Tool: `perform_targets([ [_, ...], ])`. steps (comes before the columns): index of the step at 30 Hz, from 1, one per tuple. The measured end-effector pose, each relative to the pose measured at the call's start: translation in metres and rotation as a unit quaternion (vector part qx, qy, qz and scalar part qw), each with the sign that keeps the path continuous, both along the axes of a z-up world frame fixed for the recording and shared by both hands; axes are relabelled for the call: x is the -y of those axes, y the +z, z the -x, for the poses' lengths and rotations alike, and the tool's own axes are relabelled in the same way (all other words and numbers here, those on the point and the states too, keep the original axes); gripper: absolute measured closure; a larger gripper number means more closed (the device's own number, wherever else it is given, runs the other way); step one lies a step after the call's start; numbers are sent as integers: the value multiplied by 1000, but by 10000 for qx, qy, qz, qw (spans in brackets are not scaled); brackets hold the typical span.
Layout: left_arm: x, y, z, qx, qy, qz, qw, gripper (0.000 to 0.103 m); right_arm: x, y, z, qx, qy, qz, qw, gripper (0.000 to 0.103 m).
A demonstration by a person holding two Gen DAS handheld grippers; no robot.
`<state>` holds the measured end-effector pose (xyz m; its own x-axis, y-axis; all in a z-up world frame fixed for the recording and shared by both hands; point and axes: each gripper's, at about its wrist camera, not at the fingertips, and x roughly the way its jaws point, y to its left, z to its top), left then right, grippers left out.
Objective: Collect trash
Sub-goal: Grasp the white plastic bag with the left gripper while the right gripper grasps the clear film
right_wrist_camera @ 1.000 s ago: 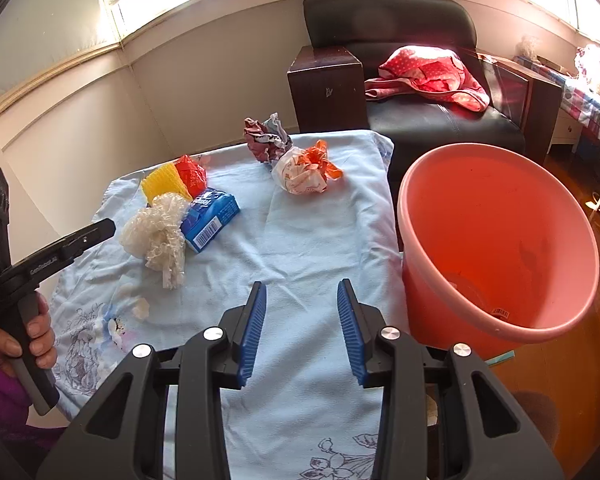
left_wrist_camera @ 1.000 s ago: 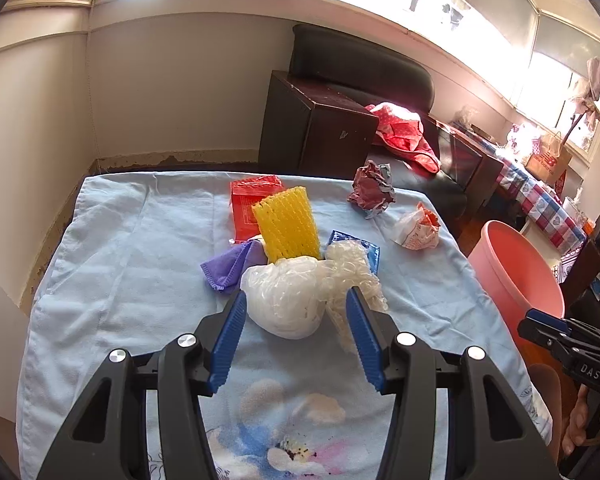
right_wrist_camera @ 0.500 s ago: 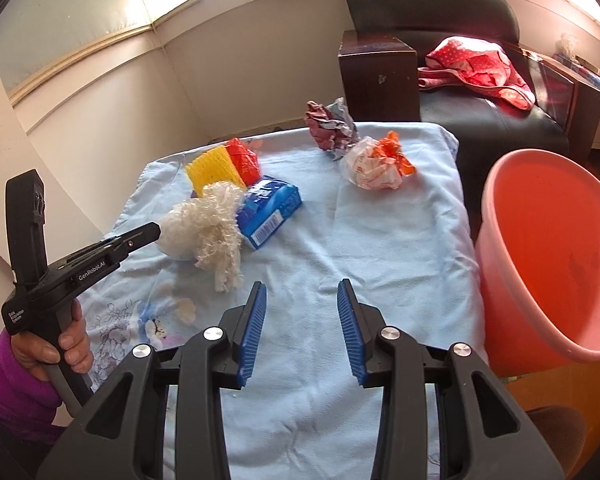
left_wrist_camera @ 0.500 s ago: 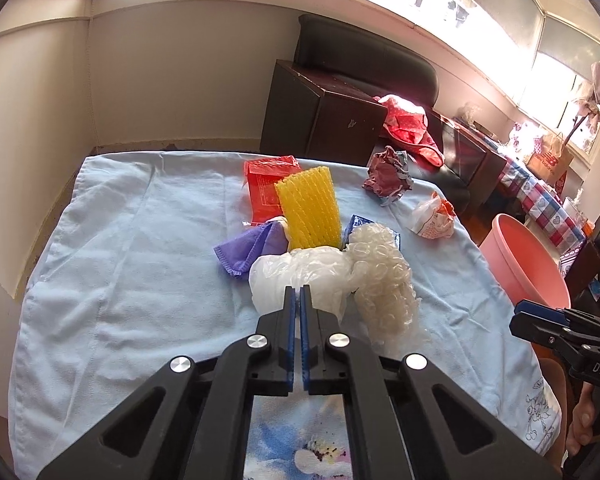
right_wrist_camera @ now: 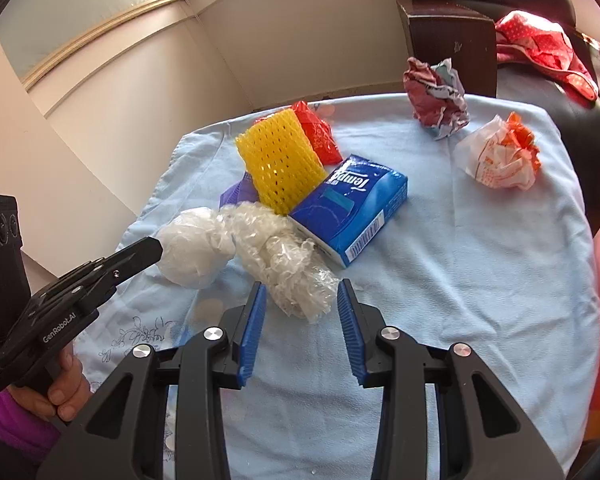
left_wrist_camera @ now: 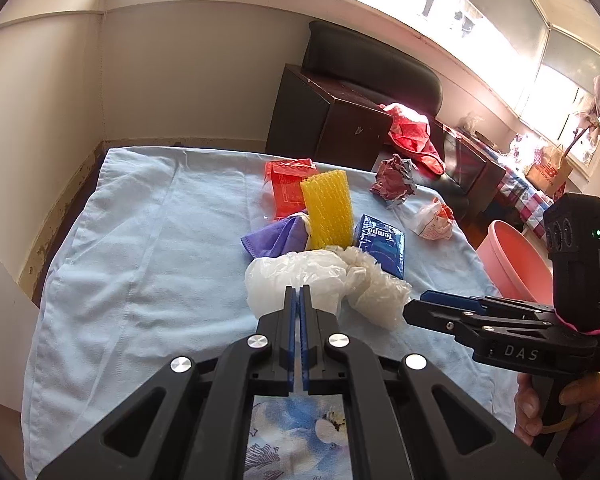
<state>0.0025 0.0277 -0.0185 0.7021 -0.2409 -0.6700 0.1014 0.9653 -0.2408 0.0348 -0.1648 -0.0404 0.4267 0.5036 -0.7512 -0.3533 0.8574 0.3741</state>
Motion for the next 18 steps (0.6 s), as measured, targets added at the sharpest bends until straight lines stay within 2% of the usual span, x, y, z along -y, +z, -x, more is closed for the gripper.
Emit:
perform_targets([
  [6,-5,-3,1,-59,23,29,10000,102,-4,-7,-7,-226,-55,-180,9996,65],
  [12,-8,-4,4,-87,54,38,9999,102,-13,2,2,110,143,-92,9998,65],
  [18,-7,-3,8,-89,56,17,9999,102,-27,-2,3,361,228,295,9987,65],
])
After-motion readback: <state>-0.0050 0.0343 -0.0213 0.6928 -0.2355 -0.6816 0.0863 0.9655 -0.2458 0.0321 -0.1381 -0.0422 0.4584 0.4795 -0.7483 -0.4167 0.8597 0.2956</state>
